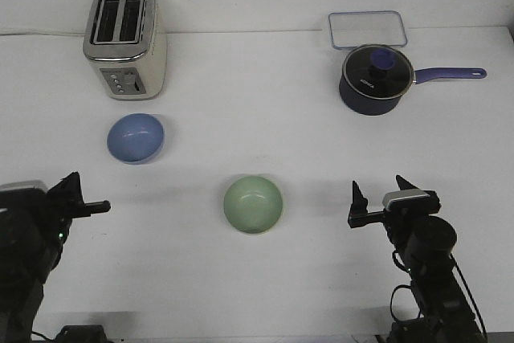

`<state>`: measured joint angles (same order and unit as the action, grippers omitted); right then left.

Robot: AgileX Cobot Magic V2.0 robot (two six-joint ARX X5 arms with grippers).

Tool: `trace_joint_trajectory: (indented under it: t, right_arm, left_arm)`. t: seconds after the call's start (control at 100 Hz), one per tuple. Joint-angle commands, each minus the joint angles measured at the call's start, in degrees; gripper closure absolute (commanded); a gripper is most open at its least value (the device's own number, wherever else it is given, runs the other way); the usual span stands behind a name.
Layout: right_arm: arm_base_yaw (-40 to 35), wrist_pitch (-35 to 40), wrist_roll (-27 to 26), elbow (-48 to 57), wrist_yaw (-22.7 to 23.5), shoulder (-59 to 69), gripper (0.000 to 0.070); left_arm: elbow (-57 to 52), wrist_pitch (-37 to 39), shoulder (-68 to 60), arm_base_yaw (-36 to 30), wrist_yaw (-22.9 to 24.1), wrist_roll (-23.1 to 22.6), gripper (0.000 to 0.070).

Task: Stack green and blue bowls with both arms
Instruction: 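Grasp the light blue bowl rim with the left gripper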

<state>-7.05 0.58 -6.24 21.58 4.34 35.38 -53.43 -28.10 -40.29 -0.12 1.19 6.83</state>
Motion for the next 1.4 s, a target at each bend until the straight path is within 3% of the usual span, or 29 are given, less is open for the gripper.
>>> trace_joint_trajectory:
  t: [0.0, 0.21, 0.48, 0.54, 0.67, 0.74, 1.02, 1.39]
  right_arm:
    - [-0.11, -0.52, 0.04, 0.35, -0.09, 0.31, 0.0000]
    - [-0.11, -0.55, 0.04, 0.35, -0.09, 0.31, 0.0000]
    - [-0.11, -0.55, 0.04, 0.35, -0.09, 0.31, 0.0000]
    - [-0.11, -0.55, 0.04, 0.35, -0.09, 0.31, 0.0000]
    - [-0.11, -0.55, 0.04, 0.35, -0.09, 0.31, 0.0000]
    - [-0.11, -0.55, 0.04, 0.35, -0.09, 0.31, 0.0000]
    - [-0.11, -0.57, 0.04, 0.35, -0.09, 0.31, 0.0000]
    - [-0.11, -0.57, 0.04, 0.35, -0.09, 0.31, 0.0000]
  left_arm:
    - [-5.18, -4.96, -6.49, 0.11, 0.11, -2.75, 0.0688]
    - [-12.79, -9.60, -18.84, 0.11, 0.11, -4.50, 0.0688]
    - [-12.96, -10.21, -22.77, 0.11, 0.11, -4.44, 0.0665]
    - [-12.96, -10.23, -22.82, 0.11, 0.11, -4.42, 0.0587]
    - [-12.96, -10.19, -22.82, 0.11, 0.11, -4.24, 0.0339]
    - [-12.96, -9.66, -22.88, 0.11, 0.11, -4.24, 0.0275]
    - [-14.03, -2.67, -27.43, 0.28, 0.11, -4.46, 0.0269]
    - [-25.86, -1.86, -50.25, 2.95, 0.11, -4.50, 0.0270]
